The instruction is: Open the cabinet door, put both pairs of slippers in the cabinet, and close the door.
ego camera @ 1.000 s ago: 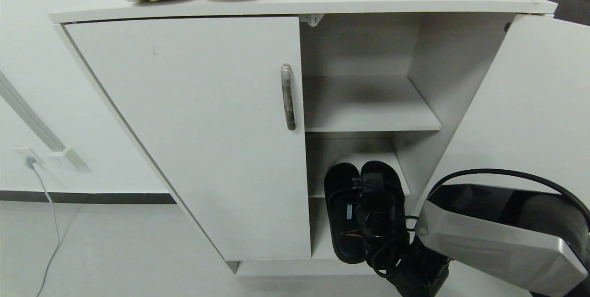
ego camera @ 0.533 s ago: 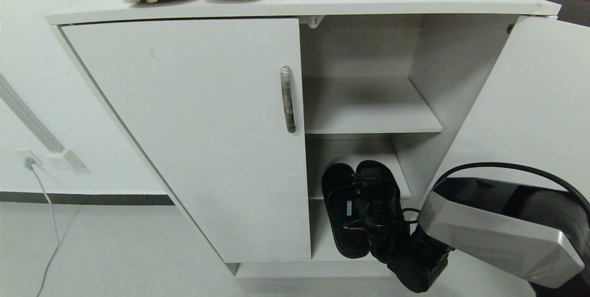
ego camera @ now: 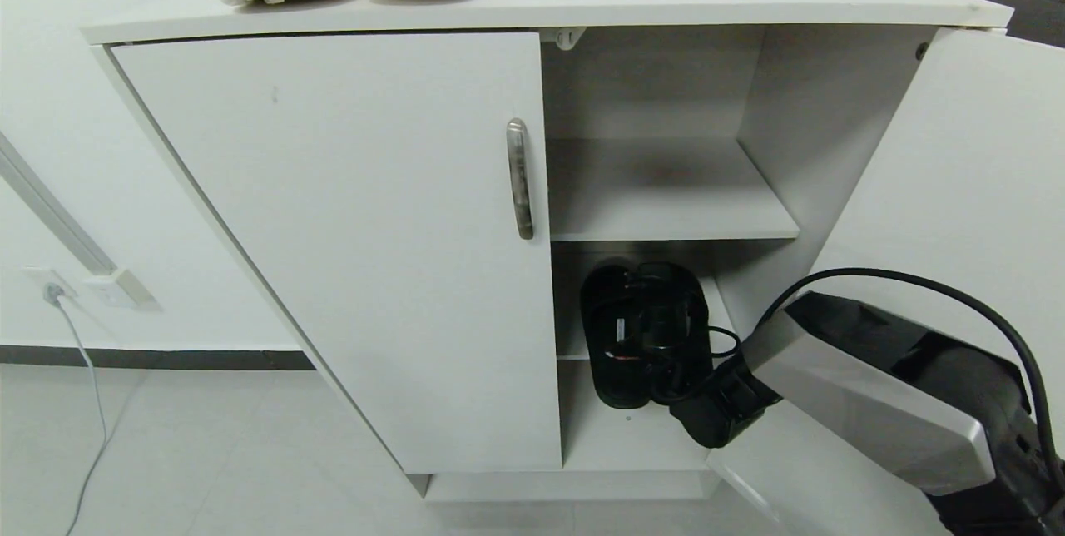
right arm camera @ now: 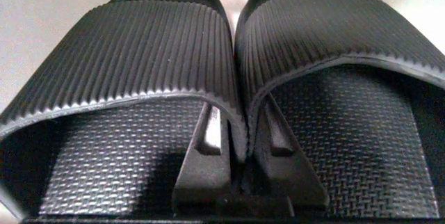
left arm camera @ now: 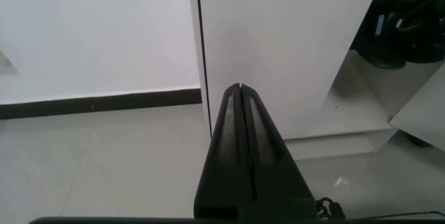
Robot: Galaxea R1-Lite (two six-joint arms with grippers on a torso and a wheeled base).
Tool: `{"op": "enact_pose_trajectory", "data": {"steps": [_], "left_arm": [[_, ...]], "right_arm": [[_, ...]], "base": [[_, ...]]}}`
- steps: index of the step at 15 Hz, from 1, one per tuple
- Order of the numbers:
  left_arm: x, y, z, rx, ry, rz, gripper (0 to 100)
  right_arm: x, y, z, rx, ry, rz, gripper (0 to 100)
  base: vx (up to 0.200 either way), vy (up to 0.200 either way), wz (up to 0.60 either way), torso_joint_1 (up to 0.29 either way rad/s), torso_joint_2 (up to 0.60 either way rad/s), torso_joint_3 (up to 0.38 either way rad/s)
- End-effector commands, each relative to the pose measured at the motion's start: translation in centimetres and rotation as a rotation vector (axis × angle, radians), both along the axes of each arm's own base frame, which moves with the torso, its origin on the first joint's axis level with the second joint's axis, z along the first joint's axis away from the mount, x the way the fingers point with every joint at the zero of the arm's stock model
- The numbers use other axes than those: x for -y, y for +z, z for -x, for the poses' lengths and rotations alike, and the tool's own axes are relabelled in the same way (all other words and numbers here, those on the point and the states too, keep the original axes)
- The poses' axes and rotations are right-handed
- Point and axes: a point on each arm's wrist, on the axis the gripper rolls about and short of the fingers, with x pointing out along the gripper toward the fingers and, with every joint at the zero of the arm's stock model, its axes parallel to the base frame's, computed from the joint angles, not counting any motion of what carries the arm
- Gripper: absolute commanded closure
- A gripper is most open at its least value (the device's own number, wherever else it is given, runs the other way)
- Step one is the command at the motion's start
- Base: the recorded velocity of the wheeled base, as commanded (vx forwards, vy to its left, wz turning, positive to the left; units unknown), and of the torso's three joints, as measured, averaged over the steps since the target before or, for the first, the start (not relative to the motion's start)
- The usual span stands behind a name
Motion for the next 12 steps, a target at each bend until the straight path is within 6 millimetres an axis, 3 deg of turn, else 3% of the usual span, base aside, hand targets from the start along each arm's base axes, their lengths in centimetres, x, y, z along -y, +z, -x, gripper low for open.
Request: {"op": "enact_pose_trajectory", "data": {"steps": [1, 5, 12], "left_arm": [[0.0, 0.0, 0.0, 0.000, 0.000, 0.000, 100], [0.0, 0.0, 0.0, -0.001, 0.000, 0.000, 100], [0.0, 0.0, 0.0, -0.001, 0.000, 0.000, 100]], "right_arm": [[0.1, 0.2, -1.6, 0.014, -0.020, -0.009, 100], [0.2, 0.8, -3.2, 0.021, -0.040, -0.014, 100], [0.2, -0.6, -4.0, 0.012, -0.047, -0.008, 100]], "base": [[0.000, 0.000, 0.00, 0.000, 0.00, 0.000], [0.000, 0.000, 0.00, 0.000, 0.00, 0.000], [0.000, 0.000, 0.00, 0.000, 0.00, 0.000]]}}
